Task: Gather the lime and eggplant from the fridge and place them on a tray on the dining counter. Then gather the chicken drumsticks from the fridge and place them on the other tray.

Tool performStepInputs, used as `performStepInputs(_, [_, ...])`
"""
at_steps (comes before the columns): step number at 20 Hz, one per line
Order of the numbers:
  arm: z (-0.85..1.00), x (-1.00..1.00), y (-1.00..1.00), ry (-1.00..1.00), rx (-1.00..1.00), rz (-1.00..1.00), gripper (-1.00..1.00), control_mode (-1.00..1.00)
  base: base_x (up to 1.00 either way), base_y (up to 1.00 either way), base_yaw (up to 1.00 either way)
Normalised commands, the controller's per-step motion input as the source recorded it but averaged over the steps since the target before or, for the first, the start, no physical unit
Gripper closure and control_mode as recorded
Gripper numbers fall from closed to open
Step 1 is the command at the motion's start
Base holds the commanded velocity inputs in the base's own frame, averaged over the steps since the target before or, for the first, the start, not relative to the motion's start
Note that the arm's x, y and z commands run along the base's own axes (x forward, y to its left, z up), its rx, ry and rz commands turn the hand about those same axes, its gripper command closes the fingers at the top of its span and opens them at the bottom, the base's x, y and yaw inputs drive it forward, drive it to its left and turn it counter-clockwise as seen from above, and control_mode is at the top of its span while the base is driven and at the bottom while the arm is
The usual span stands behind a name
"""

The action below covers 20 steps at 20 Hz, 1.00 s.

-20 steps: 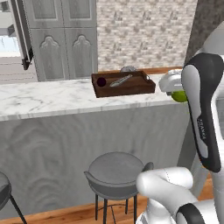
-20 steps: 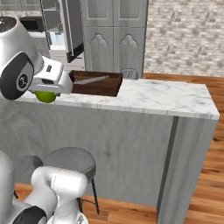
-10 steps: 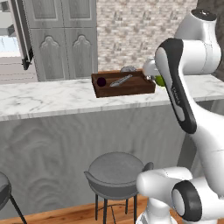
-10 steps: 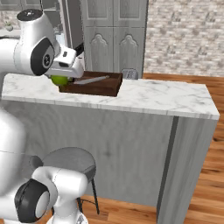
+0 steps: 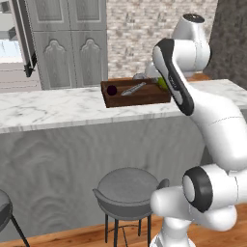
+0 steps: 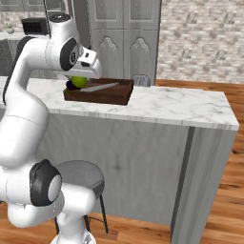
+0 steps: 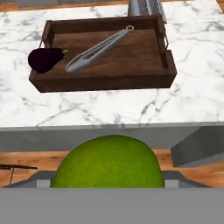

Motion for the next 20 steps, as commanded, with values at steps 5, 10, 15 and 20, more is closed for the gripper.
performStepInputs(5, [-0.47, 0.96, -0.01, 0.04, 0.0, 0.0, 1.0, -1.0, 0.0, 0.0, 0.0])
performStepInputs(10, [-0.44, 0.83, -0.02, 0.07, 0.0, 0.0, 1.0, -1.0, 0.0, 0.0, 0.0])
performStepInputs(15, [-0.33, 0.79, -0.08, 0.01, 0.0, 0.0, 1.0, -1.0, 0.0, 0.0, 0.0])
performStepInputs(20, [-0.11, 0.81, -0.16, 0.0, 0.0, 0.0, 1.0, -1.0, 0.0, 0.0, 0.0])
